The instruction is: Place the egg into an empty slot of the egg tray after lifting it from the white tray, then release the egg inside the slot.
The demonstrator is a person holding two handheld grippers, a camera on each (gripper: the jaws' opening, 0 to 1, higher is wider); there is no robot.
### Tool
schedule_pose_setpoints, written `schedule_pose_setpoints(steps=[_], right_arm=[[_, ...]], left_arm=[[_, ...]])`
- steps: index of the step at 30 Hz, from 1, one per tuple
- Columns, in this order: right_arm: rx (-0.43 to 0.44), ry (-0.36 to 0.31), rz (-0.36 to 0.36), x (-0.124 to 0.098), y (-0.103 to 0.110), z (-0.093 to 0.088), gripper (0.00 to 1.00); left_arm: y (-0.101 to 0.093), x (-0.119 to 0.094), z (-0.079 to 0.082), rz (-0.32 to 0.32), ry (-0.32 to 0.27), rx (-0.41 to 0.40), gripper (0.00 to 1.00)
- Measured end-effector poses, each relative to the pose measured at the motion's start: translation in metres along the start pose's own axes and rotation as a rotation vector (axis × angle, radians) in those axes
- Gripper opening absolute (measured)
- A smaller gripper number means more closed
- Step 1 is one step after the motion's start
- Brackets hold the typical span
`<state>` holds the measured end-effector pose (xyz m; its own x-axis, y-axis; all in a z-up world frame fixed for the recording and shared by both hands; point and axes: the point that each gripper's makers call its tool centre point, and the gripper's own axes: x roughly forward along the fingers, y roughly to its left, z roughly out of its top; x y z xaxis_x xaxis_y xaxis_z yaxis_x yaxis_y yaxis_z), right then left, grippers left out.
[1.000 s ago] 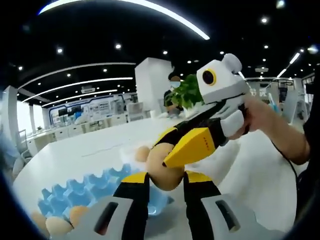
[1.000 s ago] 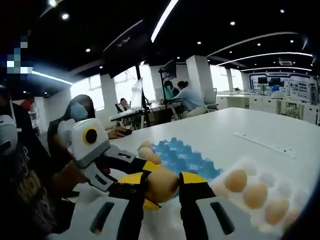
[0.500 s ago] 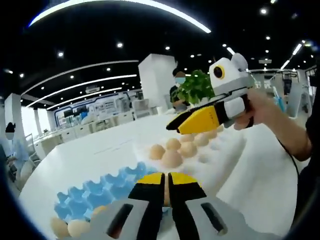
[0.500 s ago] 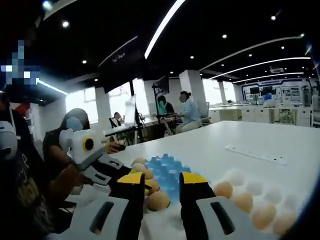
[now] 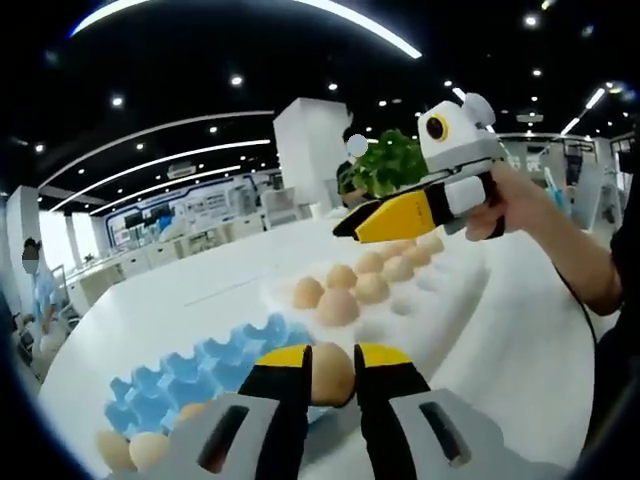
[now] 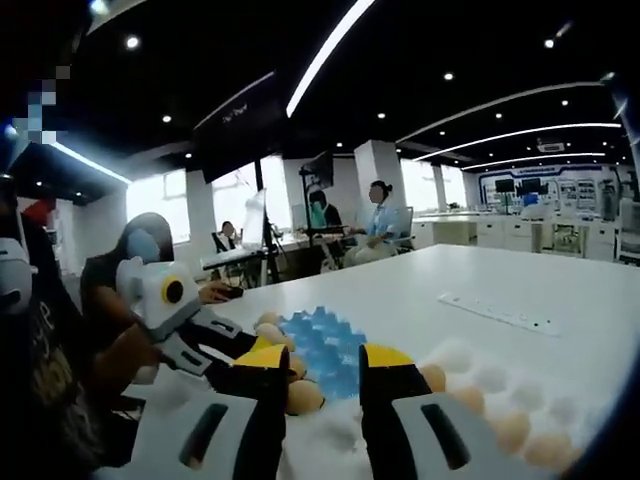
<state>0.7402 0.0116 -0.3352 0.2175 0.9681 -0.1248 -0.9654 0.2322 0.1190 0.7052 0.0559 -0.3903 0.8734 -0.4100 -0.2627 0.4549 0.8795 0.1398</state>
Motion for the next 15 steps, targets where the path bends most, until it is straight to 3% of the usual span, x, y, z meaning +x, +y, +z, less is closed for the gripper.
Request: schedule_pose_setpoints(steps=[15], right_arm=[[-0.053,0.115,-0.060,-0.029,-0.016,-0.017,0.30]], left_arm=[[-0.004,0.000,-0.001,-0.010,-0.020,-0.017,0.33]])
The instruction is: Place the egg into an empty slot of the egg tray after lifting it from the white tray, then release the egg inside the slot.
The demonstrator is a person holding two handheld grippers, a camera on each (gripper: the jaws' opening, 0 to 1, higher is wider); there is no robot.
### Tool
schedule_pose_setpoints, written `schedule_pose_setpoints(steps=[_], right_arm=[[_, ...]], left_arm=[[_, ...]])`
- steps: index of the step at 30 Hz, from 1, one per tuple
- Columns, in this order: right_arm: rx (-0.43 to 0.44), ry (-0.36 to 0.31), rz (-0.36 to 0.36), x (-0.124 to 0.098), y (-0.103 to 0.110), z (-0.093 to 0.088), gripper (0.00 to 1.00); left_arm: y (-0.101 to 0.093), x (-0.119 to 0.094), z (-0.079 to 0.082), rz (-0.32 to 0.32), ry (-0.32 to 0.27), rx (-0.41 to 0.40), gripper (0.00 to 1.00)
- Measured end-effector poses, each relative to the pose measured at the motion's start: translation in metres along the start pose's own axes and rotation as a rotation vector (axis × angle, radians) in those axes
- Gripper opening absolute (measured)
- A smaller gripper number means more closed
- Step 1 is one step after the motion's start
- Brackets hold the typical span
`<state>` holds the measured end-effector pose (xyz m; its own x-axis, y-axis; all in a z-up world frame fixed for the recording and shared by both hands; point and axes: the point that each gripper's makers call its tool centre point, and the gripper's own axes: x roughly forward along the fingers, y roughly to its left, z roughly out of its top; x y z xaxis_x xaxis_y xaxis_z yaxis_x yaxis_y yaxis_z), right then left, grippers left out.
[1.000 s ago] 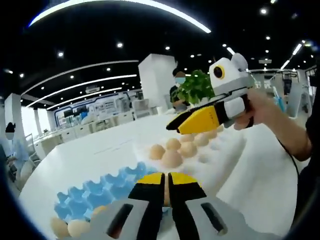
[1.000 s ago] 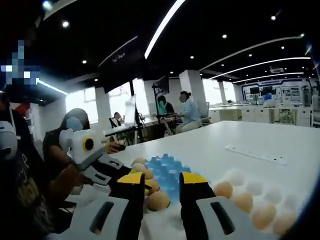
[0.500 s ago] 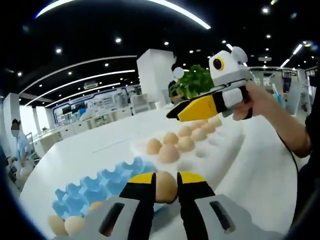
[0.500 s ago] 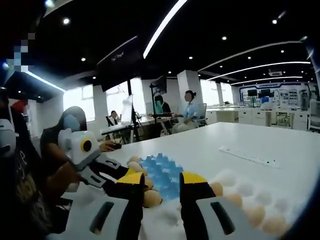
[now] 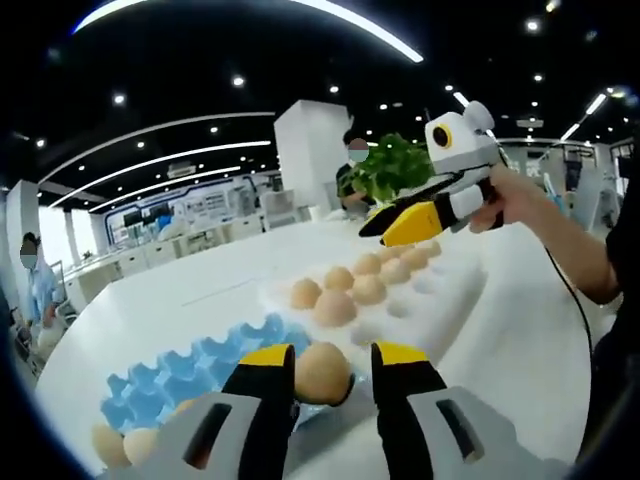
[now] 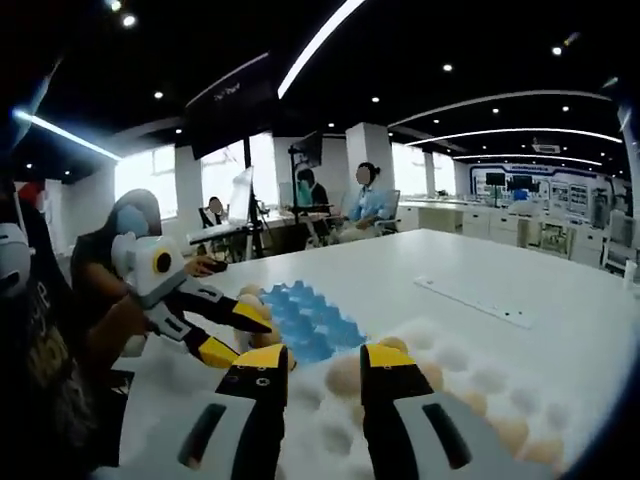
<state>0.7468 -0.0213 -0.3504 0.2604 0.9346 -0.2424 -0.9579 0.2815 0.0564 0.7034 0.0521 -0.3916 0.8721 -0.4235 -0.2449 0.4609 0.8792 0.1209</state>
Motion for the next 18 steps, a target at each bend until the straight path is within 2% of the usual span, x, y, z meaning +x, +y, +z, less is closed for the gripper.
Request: schedule_pose_setpoints(steps=[5,12,18], right_arm=[[-0.011,0.051,-0.012,-0.009,-0.005,-0.012,0.30],[-0.019,0.086,-0.046,-0.024,-0.016,-0.021,0.31],[-0.019,0.107,-0.085,-0.040,-0.027,-0.030,0.31]], left_arm=[[-0.001,-0.001,0.002,-0.006,-0.018,-0.007,0.37],[-0.001,-0.002,0.003,-0.004,-0.028,-0.015,0.44],[-0.004,-0.002,0.002,-0.013,-0.033,-0.014,0.47]])
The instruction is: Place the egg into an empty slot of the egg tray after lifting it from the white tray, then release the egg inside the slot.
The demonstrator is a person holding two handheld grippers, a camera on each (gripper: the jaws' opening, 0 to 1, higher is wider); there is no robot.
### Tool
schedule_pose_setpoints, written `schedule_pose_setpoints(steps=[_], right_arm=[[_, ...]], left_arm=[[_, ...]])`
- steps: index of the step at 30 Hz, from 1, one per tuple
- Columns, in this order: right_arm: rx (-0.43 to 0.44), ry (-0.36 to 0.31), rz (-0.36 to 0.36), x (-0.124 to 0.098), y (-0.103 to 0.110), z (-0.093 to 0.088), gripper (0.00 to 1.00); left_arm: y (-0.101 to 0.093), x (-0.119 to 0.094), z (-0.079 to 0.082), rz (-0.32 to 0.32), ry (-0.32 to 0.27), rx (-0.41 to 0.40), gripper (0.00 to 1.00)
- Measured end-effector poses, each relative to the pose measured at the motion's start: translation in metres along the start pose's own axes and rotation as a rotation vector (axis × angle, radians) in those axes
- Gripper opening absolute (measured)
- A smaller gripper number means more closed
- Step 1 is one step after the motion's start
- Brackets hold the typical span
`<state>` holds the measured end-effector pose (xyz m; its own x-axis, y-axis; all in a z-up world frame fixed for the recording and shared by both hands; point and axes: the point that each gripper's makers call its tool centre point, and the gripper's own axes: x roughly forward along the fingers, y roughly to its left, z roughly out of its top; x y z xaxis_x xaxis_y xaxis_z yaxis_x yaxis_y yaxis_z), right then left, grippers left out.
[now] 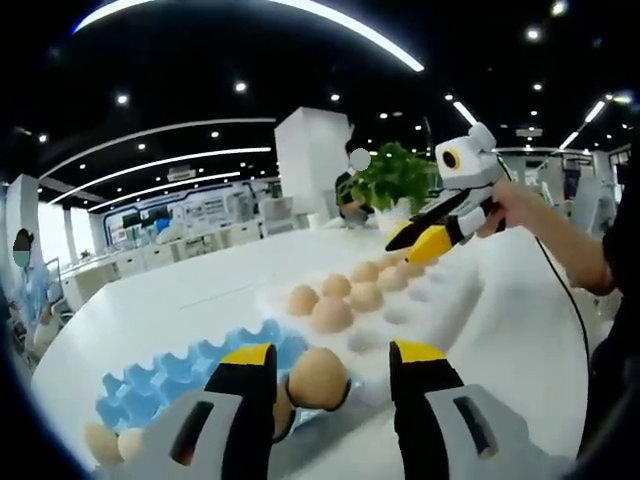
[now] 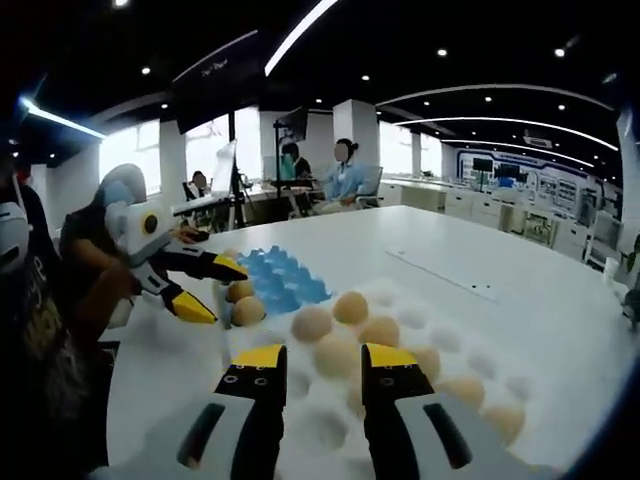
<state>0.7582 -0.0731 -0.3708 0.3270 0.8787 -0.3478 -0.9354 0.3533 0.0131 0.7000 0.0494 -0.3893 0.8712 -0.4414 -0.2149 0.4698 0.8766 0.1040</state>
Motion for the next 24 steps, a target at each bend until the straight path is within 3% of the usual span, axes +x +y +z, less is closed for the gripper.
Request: schedule_pose_setpoints(steps=[5,14,24], right_arm=[[0.000,0.027,-0.026,-0.009,-0.010,-0.009,0.31],[-0.008,0.057,-0.073,-0.023,-0.027,-0.022,0.31],[-0.044,0.081,-0.030,0.001,-0.028,-0.016,0.30]], left_arm=[[0.000,0.000,-0.002,0.000,0.004,0.002,0.52],[-0.002,-0.001,-0.002,-0.011,-0.002,-0.008,0.53],[-0.003,-0.004,-0.002,-0.021,-0.009,-0.013,0.56]])
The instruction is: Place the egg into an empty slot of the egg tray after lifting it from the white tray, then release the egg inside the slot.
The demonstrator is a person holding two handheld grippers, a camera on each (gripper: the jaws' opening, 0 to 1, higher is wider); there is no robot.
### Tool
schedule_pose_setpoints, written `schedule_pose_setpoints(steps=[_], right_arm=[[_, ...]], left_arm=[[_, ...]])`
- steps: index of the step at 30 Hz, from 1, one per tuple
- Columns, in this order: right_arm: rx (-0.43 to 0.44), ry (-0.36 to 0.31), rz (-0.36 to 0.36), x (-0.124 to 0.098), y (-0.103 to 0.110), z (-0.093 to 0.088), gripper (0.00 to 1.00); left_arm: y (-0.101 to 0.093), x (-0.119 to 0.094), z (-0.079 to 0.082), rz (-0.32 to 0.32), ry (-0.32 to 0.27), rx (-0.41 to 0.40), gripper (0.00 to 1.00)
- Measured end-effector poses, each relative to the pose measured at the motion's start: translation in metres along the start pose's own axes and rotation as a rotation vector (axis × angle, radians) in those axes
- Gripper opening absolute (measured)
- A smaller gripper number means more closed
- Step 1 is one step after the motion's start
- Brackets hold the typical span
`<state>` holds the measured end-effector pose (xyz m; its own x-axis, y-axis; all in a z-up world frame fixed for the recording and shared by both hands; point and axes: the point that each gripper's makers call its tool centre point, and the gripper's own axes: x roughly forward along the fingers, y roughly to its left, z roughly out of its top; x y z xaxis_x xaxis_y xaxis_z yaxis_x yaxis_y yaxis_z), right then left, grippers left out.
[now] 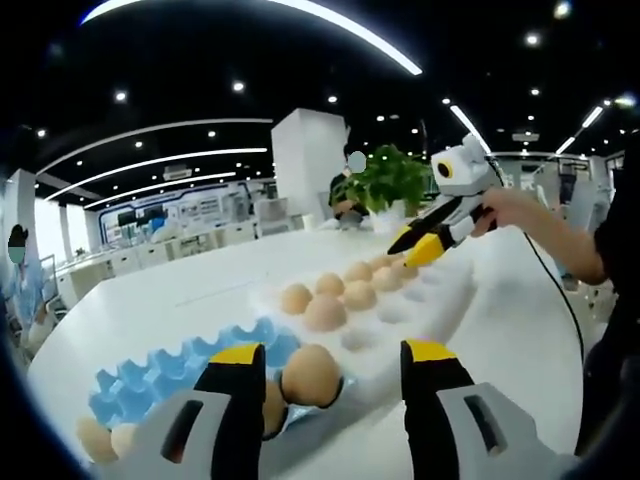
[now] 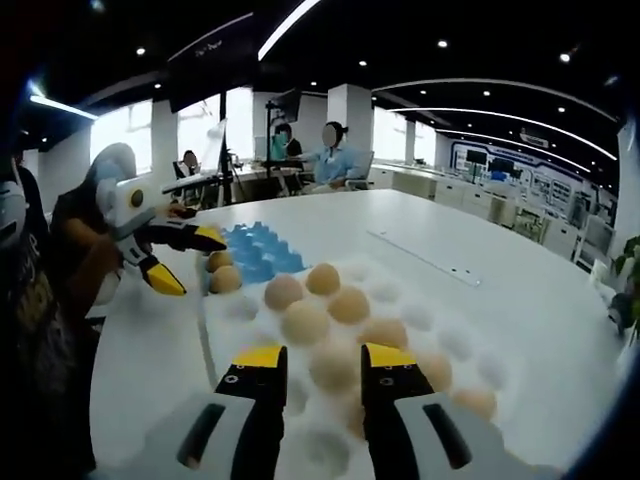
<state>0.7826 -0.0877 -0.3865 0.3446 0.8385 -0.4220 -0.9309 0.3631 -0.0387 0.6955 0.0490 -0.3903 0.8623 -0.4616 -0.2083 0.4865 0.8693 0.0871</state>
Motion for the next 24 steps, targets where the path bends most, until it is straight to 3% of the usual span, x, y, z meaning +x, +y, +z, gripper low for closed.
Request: schedule_pose_setpoints(steps=[24], right_arm=[[-0.109,0.028,0.146,0.056,0.034,0.026,0.30]], left_arm=[[0.015,-0.015,0.000,0.045,-0.004,-0.008,0.61]])
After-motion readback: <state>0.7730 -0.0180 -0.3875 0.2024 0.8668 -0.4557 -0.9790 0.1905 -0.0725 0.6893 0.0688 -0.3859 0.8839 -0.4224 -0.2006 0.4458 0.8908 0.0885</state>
